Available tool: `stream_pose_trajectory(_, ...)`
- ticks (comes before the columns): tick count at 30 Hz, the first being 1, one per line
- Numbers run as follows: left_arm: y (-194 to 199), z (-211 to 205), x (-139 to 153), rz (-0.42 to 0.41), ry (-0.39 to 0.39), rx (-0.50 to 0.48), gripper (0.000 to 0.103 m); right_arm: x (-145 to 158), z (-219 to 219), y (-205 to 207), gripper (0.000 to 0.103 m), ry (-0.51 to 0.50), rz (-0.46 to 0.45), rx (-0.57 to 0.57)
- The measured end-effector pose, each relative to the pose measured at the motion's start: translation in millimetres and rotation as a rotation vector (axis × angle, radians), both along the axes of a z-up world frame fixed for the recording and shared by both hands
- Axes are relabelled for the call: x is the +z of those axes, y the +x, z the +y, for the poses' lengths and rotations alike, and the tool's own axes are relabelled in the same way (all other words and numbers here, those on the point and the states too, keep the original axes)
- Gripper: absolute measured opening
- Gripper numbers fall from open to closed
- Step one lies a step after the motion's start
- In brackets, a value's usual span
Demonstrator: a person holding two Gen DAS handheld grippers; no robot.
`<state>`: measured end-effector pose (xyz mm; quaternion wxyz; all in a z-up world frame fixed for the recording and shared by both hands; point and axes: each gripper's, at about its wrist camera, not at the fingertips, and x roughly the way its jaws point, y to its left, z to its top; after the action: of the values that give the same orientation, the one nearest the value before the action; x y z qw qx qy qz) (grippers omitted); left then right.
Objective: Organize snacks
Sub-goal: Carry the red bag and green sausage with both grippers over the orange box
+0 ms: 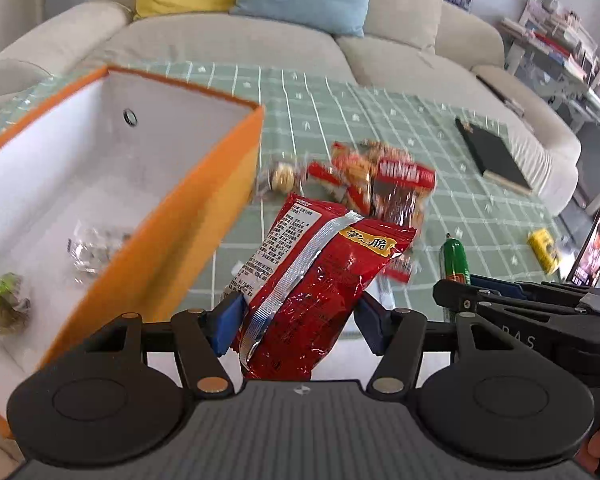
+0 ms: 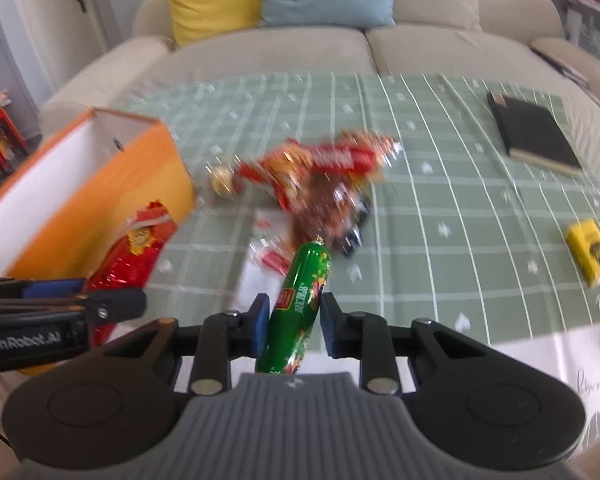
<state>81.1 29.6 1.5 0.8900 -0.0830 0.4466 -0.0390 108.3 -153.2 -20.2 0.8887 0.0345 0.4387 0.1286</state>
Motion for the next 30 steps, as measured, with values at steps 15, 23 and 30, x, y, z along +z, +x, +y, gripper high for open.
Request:
stream_pose_trajectory(15,-2,39,87,-0.186,-0.030,0.152,0.070,82,43,24,0.023,0.116,-0.166,0.140)
stream_pose_trajectory(23,10,78,110,-0.211,-0.010,0.255,0.070,111,94,42,0.023,0.163,-0.235,0.282)
stream_pose_trajectory(30,21,122,99,-0.137,-0.050,0.340,0.070,107,139,65,0.023,0.166,-0.200,0.384)
